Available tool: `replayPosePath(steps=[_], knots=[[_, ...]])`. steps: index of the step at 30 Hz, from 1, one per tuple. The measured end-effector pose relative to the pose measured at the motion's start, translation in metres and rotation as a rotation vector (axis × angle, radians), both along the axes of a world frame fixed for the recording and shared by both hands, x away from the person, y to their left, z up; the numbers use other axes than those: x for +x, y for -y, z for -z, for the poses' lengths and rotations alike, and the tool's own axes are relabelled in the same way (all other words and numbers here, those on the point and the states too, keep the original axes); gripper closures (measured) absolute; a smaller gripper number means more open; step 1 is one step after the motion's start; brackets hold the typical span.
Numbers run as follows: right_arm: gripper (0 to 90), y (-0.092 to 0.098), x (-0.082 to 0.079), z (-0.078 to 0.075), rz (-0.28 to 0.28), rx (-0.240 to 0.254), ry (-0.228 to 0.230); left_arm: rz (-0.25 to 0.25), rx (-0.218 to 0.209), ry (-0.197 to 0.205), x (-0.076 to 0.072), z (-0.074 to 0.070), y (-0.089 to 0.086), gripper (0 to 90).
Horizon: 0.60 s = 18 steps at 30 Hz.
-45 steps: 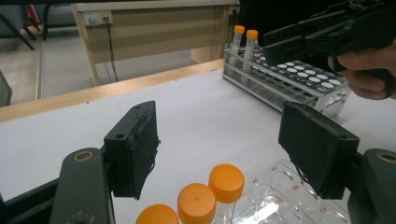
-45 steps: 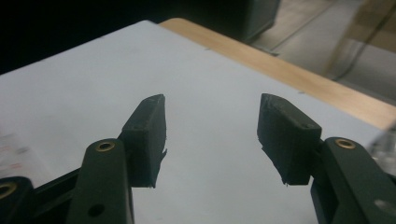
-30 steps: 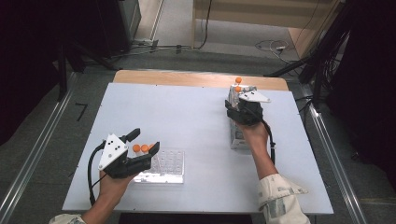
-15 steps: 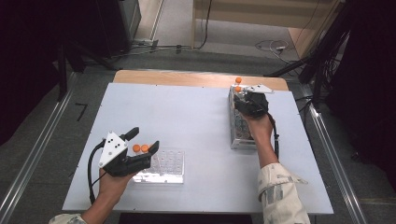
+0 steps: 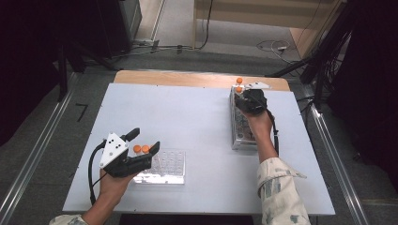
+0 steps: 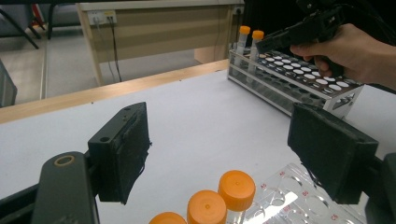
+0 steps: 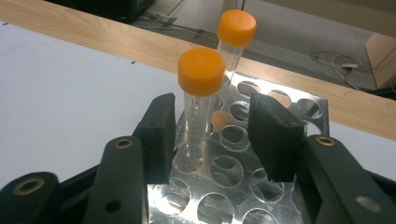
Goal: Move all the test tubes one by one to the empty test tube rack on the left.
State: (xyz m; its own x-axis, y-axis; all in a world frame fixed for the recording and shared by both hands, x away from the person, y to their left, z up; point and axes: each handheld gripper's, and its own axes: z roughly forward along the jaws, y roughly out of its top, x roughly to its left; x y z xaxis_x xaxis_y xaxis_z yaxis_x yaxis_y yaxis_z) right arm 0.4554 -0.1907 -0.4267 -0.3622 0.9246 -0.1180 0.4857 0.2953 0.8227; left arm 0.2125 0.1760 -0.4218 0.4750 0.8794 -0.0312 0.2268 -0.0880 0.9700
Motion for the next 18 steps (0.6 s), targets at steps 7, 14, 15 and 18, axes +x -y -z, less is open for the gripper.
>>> replayPosePath(steps=[7,14,15,18], knots=[[58.6,-0.004,0.005,0.001,-0.009,-0.030,-0.033,0.001,0.001,-0.004,0.000,0.000,0.000,20.9],[62.2,-0.007,0.010,0.001,-0.015,-0.048,-0.069,0.000,-0.002,-0.008,0.001,0.001,0.000,20.9],[63.2,-0.006,0.011,0.001,-0.012,-0.045,-0.069,0.000,-0.001,-0.008,0.001,0.001,0.000,20.9],[64.3,-0.006,0.012,0.001,-0.013,-0.044,-0.068,0.002,-0.003,-0.008,0.001,0.001,0.001,20.9]])
